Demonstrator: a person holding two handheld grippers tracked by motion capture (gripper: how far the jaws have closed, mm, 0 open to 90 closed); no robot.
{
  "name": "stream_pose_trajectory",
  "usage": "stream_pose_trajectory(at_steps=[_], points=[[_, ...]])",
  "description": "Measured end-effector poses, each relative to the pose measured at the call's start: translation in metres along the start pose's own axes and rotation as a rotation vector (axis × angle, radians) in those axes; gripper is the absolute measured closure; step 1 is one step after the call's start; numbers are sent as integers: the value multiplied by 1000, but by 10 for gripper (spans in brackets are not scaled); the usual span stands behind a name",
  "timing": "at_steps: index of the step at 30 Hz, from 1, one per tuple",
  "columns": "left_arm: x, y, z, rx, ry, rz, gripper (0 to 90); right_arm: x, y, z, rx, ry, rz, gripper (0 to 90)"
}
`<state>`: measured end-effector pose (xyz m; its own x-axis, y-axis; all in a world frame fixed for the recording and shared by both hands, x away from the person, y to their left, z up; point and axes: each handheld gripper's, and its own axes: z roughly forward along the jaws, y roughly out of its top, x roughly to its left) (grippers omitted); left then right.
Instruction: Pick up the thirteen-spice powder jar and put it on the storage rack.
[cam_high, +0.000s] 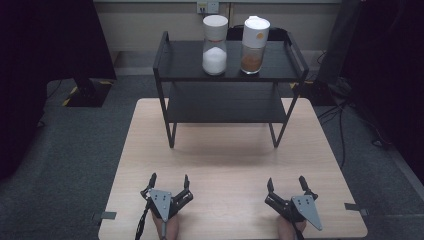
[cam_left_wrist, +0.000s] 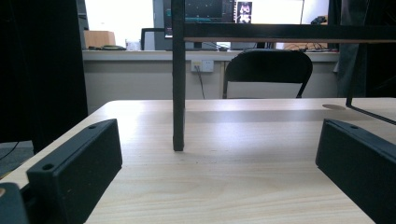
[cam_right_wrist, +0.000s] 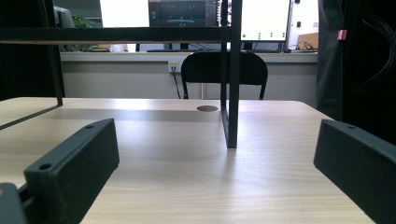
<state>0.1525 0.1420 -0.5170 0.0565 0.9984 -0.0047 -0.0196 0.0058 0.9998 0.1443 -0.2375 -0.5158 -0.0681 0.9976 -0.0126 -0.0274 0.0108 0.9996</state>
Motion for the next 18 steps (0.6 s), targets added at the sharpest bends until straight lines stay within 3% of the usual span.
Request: stream_pose_trajectory(at_steps=[18], points=[[1,0,0,0,-8,0,0,0,0,0,0,0,0,0]])
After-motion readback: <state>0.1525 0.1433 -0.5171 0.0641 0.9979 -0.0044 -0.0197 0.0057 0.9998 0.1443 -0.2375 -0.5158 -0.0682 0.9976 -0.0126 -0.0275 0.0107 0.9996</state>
